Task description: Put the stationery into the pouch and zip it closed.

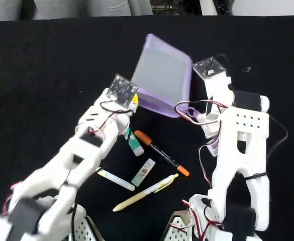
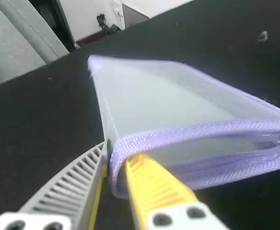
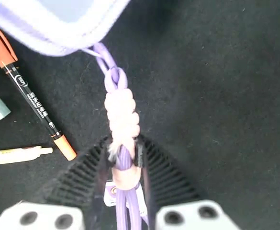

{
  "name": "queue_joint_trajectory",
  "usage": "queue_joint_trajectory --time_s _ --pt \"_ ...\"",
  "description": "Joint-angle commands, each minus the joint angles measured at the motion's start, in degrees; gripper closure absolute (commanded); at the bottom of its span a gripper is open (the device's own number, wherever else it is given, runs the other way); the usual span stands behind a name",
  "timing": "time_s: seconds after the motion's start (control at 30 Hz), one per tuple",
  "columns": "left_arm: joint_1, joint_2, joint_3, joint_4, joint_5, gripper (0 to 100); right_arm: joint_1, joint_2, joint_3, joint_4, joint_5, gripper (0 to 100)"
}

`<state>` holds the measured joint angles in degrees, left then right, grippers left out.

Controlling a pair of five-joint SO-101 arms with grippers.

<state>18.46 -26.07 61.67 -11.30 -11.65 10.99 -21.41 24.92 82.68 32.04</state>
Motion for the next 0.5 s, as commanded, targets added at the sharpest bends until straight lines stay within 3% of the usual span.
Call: queue_joint_trajectory --time_s 0.0,0.23,0.47 --pt "-0.31 -11.52 -1.01 10.64 0.26 97 0.88 -6.81 -3.74 1.93 -0.35 94.3" --pt "-2.15 -19.34 -9.36 29.19 10.46 97 -2.37 -19.47 -0.48 1.93 0.18 76.8" --pt "-2.07 -19.25 -9.19 31.82 13.54 97 -14.42 -33.27 7.34 1.67 0.00 75.8"
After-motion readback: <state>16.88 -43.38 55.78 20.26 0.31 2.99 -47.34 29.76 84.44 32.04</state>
